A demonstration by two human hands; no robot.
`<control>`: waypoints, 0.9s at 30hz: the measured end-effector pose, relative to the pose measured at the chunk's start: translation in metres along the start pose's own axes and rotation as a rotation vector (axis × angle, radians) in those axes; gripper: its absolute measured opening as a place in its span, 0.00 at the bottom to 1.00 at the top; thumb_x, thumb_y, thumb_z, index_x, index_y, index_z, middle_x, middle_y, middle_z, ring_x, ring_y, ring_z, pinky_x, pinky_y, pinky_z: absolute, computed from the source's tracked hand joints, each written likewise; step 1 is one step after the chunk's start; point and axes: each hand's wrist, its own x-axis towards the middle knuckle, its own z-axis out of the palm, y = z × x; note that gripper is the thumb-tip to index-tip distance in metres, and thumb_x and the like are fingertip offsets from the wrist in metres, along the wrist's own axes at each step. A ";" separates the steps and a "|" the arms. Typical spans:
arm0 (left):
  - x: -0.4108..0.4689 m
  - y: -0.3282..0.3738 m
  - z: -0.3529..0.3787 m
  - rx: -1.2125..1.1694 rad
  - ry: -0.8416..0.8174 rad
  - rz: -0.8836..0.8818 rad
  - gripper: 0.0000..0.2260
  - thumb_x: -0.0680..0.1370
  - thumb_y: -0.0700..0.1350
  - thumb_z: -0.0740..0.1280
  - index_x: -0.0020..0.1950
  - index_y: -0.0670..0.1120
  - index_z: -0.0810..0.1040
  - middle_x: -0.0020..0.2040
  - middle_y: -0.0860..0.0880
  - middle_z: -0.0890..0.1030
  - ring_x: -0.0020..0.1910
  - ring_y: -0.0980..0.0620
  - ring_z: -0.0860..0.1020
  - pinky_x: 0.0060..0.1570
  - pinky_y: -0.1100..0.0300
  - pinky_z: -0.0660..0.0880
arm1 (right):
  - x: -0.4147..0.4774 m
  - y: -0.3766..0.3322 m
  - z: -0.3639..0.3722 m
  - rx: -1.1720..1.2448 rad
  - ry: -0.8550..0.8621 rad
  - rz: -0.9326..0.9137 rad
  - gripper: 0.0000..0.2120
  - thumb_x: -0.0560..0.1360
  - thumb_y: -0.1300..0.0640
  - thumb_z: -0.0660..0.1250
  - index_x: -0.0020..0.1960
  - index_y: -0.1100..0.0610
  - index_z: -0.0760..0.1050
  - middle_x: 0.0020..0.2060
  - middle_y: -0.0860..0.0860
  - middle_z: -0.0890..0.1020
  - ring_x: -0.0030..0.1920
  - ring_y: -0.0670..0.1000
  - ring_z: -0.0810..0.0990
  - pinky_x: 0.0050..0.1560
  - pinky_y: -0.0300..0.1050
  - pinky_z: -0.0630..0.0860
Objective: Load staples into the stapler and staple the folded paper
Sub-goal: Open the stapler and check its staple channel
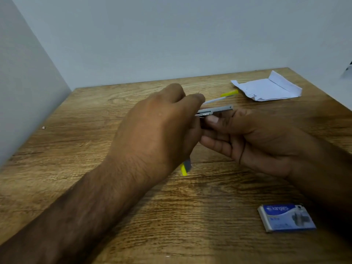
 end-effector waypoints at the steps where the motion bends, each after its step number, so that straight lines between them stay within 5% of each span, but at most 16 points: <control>1: -0.001 -0.002 0.001 -0.019 0.011 -0.003 0.16 0.76 0.46 0.66 0.62 0.47 0.82 0.46 0.45 0.82 0.40 0.40 0.81 0.35 0.46 0.79 | 0.000 0.000 0.000 -0.009 0.004 0.003 0.13 0.71 0.62 0.68 0.53 0.62 0.86 0.50 0.57 0.88 0.47 0.50 0.89 0.43 0.41 0.85; 8: -0.001 -0.012 0.014 -0.394 -0.062 -0.242 0.07 0.77 0.47 0.67 0.50 0.52 0.85 0.35 0.52 0.84 0.33 0.54 0.81 0.36 0.51 0.79 | 0.006 0.002 -0.004 -0.115 0.017 -0.007 0.10 0.74 0.60 0.70 0.51 0.62 0.85 0.41 0.54 0.87 0.37 0.46 0.86 0.34 0.35 0.82; 11: -0.002 -0.016 0.017 -0.743 -0.166 -0.400 0.08 0.80 0.42 0.68 0.52 0.51 0.87 0.39 0.47 0.88 0.36 0.45 0.85 0.38 0.46 0.83 | 0.007 0.002 -0.007 -0.148 0.016 -0.012 0.10 0.73 0.60 0.70 0.51 0.61 0.86 0.40 0.54 0.87 0.36 0.46 0.86 0.34 0.36 0.82; 15: -0.004 -0.019 0.020 -1.032 -0.233 -0.548 0.08 0.80 0.38 0.68 0.50 0.42 0.87 0.41 0.39 0.87 0.31 0.48 0.83 0.35 0.50 0.82 | 0.004 0.000 -0.007 -0.307 0.086 -0.080 0.07 0.73 0.58 0.72 0.49 0.60 0.86 0.40 0.56 0.88 0.36 0.49 0.87 0.34 0.38 0.82; 19: -0.009 -0.018 0.030 -1.132 -0.230 -0.655 0.07 0.80 0.39 0.68 0.47 0.41 0.87 0.41 0.38 0.86 0.29 0.47 0.82 0.33 0.54 0.82 | 0.001 0.005 -0.006 -0.813 0.302 -0.458 0.05 0.75 0.59 0.75 0.49 0.57 0.82 0.37 0.55 0.86 0.33 0.51 0.88 0.32 0.44 0.84; 22: -0.011 -0.018 0.034 -1.192 -0.223 -0.670 0.08 0.80 0.39 0.68 0.48 0.41 0.87 0.40 0.37 0.86 0.29 0.47 0.81 0.32 0.56 0.80 | 0.000 0.010 -0.006 -1.231 0.314 -0.736 0.06 0.74 0.54 0.74 0.51 0.50 0.81 0.36 0.49 0.84 0.33 0.50 0.85 0.32 0.50 0.83; 27: -0.013 -0.021 0.038 -1.207 -0.230 -0.681 0.08 0.80 0.39 0.68 0.47 0.39 0.86 0.42 0.35 0.85 0.29 0.47 0.82 0.33 0.55 0.80 | -0.001 0.012 -0.005 -1.504 0.256 -0.878 0.08 0.76 0.53 0.73 0.55 0.50 0.82 0.37 0.44 0.82 0.35 0.47 0.82 0.34 0.52 0.79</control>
